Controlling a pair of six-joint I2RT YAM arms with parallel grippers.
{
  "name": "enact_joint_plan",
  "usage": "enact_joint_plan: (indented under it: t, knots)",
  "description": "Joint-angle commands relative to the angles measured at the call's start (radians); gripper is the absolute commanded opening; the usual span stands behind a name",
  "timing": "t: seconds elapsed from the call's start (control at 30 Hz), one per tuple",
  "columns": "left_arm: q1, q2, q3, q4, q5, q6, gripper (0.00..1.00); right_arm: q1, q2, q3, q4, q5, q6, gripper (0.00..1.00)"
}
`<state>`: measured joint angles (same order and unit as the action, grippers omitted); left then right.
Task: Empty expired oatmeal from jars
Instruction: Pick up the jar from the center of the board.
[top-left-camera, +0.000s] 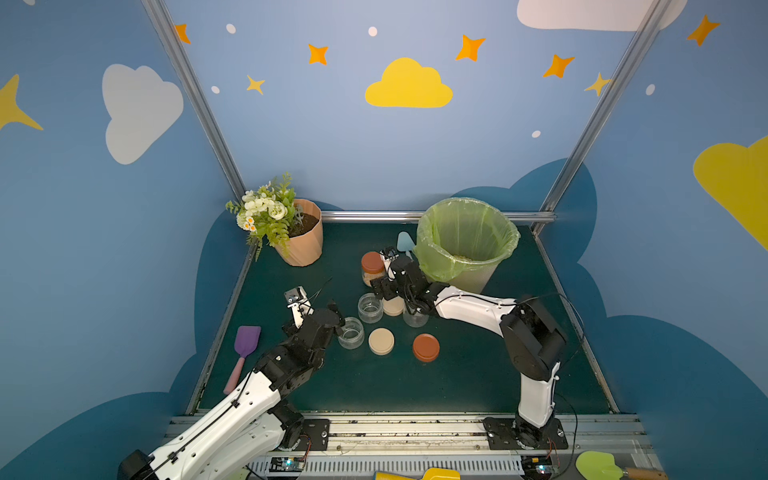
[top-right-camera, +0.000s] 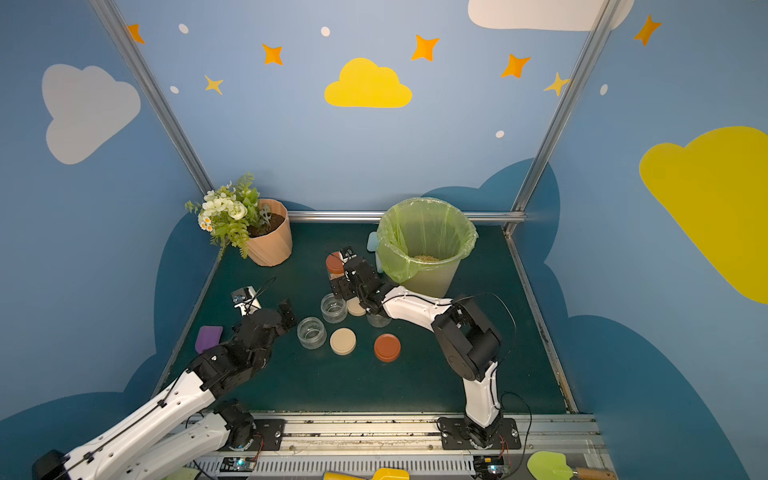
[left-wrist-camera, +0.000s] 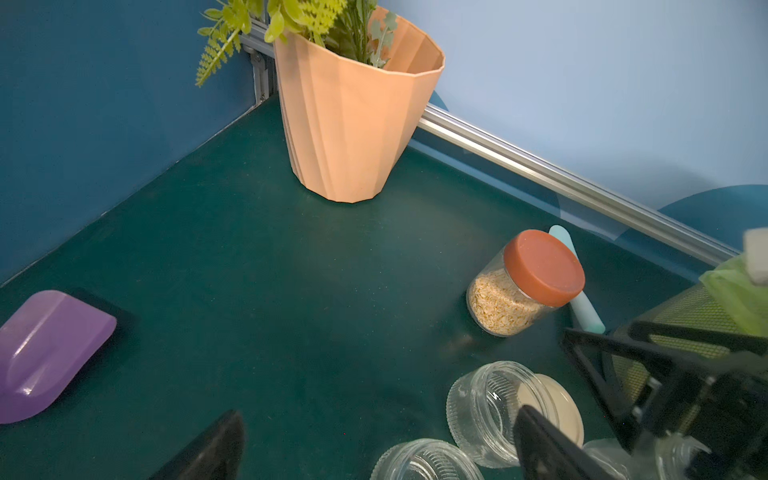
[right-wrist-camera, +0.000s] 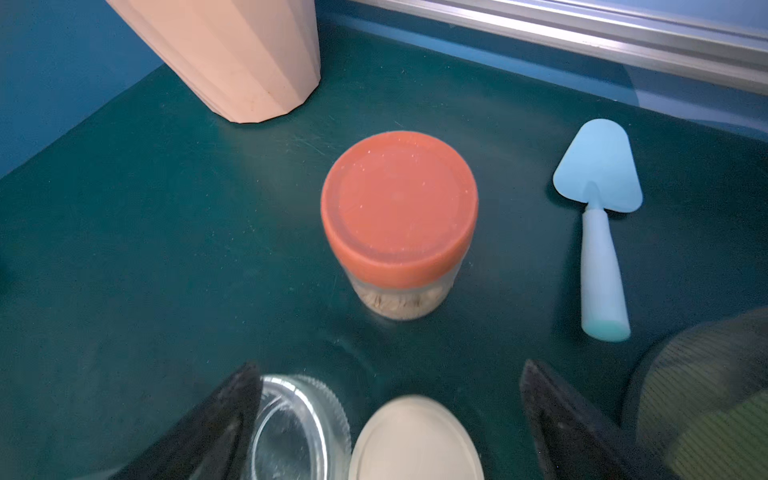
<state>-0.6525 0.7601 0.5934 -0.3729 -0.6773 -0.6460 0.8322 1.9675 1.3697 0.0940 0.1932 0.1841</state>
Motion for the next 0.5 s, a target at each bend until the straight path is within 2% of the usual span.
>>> enact_joint_plan:
  t: [0.0,0.3,0.47]
  knots:
    - [0.002,-0.032,-0.004,0.013,0.013,0.038,1.0,-0.024,0.065,0.075,-0.058,-0.085,-0.02,0.98]
    - [0.003,-0.056,-0.019,0.057,-0.007,0.084,1.0,-0.059,0.209,0.219,-0.071,-0.182,-0.047,0.97]
    - [0.002,-0.04,-0.021,0.084,-0.022,0.106,1.0,-0.066,0.265,0.3,-0.072,-0.193,-0.057,0.97]
